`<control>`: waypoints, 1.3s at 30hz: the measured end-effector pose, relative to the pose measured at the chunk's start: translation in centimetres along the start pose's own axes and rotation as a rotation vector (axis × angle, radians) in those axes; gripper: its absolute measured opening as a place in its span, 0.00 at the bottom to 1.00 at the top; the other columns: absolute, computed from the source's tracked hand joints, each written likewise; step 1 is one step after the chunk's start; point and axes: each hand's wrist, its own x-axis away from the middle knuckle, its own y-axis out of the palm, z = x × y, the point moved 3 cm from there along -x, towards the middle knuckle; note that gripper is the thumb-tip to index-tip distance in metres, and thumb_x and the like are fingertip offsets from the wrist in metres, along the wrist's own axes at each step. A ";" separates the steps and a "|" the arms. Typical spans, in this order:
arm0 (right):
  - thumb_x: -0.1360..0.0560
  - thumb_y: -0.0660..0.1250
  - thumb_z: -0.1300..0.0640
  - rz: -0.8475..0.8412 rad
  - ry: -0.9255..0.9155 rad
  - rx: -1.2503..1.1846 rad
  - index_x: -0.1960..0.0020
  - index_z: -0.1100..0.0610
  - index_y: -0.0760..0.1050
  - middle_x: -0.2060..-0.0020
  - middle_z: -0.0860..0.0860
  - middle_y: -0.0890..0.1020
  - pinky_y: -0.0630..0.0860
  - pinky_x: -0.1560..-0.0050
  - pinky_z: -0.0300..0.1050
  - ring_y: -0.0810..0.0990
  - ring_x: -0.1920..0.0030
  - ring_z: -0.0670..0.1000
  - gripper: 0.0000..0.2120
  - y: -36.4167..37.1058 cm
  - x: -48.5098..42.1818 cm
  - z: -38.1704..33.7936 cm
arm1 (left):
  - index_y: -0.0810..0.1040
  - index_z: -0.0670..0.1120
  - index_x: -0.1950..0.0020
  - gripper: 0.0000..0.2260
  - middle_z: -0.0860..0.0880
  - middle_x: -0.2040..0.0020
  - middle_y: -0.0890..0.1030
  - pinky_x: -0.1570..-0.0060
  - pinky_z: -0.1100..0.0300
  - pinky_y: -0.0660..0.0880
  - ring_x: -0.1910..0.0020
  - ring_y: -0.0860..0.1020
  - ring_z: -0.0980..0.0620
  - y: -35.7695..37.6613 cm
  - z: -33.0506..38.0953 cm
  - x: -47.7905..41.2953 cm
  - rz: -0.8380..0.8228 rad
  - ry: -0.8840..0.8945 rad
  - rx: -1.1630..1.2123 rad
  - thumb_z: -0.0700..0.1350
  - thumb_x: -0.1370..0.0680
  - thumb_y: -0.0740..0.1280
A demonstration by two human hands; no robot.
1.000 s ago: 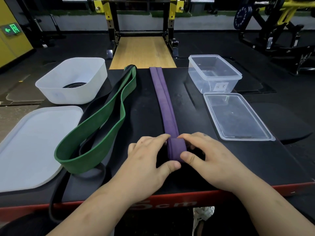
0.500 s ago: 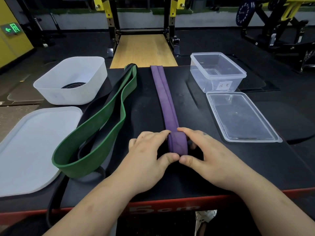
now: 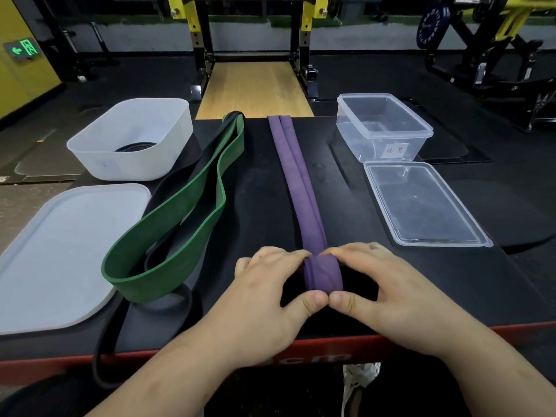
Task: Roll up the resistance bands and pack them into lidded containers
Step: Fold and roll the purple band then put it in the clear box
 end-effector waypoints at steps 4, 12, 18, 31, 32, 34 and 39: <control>0.29 0.67 0.31 -0.003 0.009 -0.072 0.27 0.40 0.73 0.36 0.34 0.77 0.72 0.31 0.45 0.72 0.30 0.42 0.32 -0.1 0.0 0.1 | 0.57 0.67 0.22 0.32 0.66 0.30 0.63 0.34 0.63 0.58 0.32 0.58 0.61 -0.1 0.3 0.3 -0.014 0.001 0.019 0.69 0.24 0.61; 0.29 0.69 0.33 -0.018 0.027 -0.107 0.27 0.37 0.69 0.37 0.35 0.76 0.73 0.33 0.43 0.74 0.33 0.42 0.32 -0.1 0.1 0.8 | 0.69 0.61 0.27 0.33 0.70 0.39 0.66 0.32 0.63 0.57 0.31 0.59 0.69 -0.7 0.5 -0.5 0.015 0.026 -0.004 0.74 0.28 0.56; 0.26 0.65 0.34 0.029 0.008 -0.072 0.27 0.41 0.72 0.42 0.37 0.78 0.73 0.35 0.45 0.75 0.36 0.44 0.29 -0.1 -1.0 0.8 | 0.63 0.63 0.23 0.31 0.68 0.37 0.62 0.34 0.64 0.57 0.34 0.58 0.65 -1.0 0.7 -0.9 -0.007 -0.061 0.007 0.70 0.25 0.62; 0.26 0.66 0.35 0.038 0.052 0.002 0.26 0.31 0.64 0.43 0.19 0.68 0.64 0.41 0.27 0.68 0.35 0.33 0.29 -0.4 -2.3 1.0 | 0.57 0.63 0.21 0.32 0.67 0.39 0.59 0.38 0.65 0.54 0.42 0.53 0.70 -0.9 0.8 -2.3 0.008 -0.068 0.005 0.66 0.22 0.64; 0.27 0.65 0.33 0.014 0.053 0.015 0.25 0.29 0.61 0.42 0.19 0.67 0.64 0.38 0.28 0.66 0.33 0.31 0.31 -0.4 -2.2 0.9 | 0.56 0.63 0.20 0.33 0.67 0.37 0.60 0.38 0.65 0.54 0.40 0.53 0.69 -0.9 0.7 -2.3 0.007 -0.067 0.004 0.66 0.23 0.64; 0.28 0.67 0.32 -0.033 0.062 0.004 0.25 0.26 0.57 0.39 0.22 0.68 0.64 0.34 0.32 0.64 0.31 0.30 0.34 -0.6 -2.1 0.8 | 0.51 0.66 0.20 0.37 0.67 0.32 0.63 0.37 0.64 0.55 0.37 0.54 0.65 -0.7 0.4 -2.3 0.006 -0.075 0.008 0.68 0.24 0.65; 0.25 0.72 0.40 0.024 0.074 -0.056 0.28 0.24 0.60 0.41 0.32 0.74 0.67 0.33 0.35 0.69 0.32 0.33 0.32 -0.3 -2.0 1.0 | 0.51 0.67 0.20 0.38 0.62 0.24 0.60 0.35 0.62 0.56 0.27 0.56 0.55 -0.6 0.3 -2.2 -0.008 -0.092 -0.016 0.66 0.25 0.68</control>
